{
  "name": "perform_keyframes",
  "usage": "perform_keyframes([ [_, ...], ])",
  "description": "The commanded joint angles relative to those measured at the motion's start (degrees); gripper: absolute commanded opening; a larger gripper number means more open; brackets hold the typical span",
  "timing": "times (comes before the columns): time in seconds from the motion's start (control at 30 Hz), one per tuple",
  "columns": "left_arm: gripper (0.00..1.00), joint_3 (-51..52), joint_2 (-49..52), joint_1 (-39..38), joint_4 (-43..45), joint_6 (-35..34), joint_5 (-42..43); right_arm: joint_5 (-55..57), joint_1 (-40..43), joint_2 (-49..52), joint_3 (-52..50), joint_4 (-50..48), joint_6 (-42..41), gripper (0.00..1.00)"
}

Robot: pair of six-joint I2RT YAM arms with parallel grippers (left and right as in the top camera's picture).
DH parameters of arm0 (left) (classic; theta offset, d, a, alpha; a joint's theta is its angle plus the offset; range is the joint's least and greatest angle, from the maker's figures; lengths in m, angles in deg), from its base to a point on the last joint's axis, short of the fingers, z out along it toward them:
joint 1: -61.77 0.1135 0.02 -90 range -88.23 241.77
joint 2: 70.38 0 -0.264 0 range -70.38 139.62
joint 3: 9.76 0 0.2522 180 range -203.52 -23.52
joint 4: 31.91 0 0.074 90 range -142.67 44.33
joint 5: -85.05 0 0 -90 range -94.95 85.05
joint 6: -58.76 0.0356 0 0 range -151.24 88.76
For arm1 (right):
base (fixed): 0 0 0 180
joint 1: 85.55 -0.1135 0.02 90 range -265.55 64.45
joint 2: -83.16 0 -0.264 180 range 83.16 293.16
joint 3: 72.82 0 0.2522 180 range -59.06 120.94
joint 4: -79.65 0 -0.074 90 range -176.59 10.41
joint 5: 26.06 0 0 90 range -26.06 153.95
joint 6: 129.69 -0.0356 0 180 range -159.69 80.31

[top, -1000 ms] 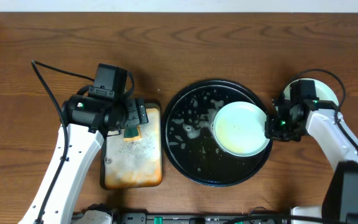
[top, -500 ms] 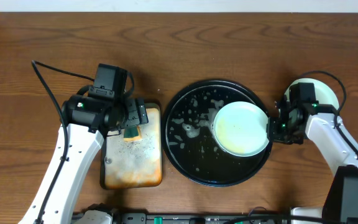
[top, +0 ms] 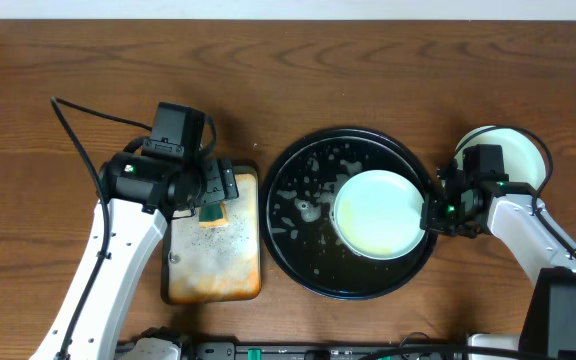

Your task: Clean dirty plates on tray and stack at the side

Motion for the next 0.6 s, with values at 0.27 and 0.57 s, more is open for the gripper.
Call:
perform_keyframes([
  [0.27,0.89,0.09,0.20,-0.13,-0.33,-0.13,3.06,-6.47,-0.59,0.35,-0.59,-1.51,-3.34,0.25],
  [0.57,0.93,0.07,0.24,-0.13,-0.31,0.35,4.87,-0.57,-0.72,0.35,-0.61,-8.57,3.45,0.09],
])
